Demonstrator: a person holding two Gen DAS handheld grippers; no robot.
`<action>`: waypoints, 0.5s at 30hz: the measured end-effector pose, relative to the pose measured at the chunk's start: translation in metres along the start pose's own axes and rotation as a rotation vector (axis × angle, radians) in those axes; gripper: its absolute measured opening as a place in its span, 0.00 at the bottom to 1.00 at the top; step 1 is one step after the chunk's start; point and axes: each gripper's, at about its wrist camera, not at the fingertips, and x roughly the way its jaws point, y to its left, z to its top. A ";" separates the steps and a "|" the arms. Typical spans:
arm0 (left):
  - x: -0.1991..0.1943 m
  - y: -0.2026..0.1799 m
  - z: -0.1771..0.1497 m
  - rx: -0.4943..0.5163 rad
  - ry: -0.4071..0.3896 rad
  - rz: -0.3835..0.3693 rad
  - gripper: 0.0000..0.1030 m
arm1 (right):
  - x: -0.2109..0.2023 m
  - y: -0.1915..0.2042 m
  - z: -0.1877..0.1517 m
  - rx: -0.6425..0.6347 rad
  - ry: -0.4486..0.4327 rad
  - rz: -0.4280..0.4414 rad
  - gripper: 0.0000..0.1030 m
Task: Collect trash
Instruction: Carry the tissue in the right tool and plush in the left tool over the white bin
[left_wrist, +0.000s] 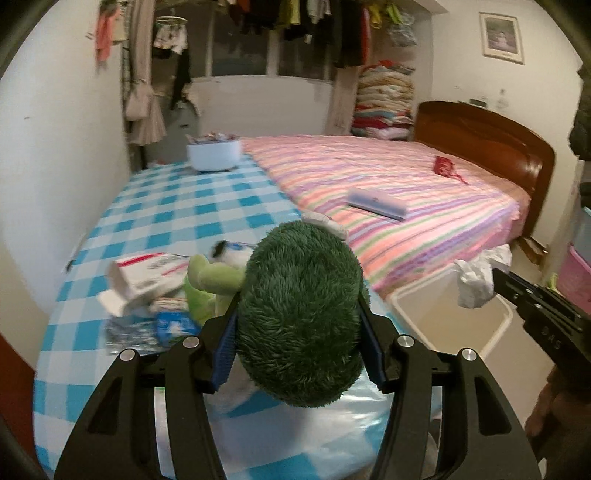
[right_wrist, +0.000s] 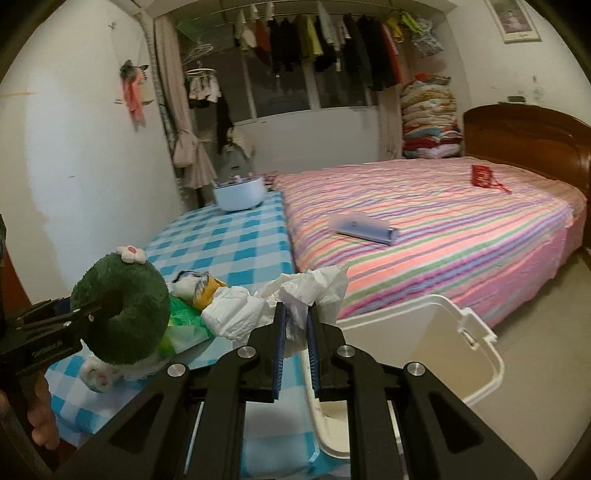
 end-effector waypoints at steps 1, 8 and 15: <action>0.004 -0.006 0.000 0.009 0.008 -0.019 0.54 | -0.001 -0.004 0.000 0.004 0.000 -0.014 0.11; 0.020 -0.042 0.001 0.050 0.026 -0.094 0.54 | -0.003 -0.030 -0.001 0.034 -0.002 -0.095 0.11; 0.033 -0.067 0.000 0.053 0.040 -0.117 0.55 | 0.003 -0.052 0.002 0.045 0.012 -0.110 0.11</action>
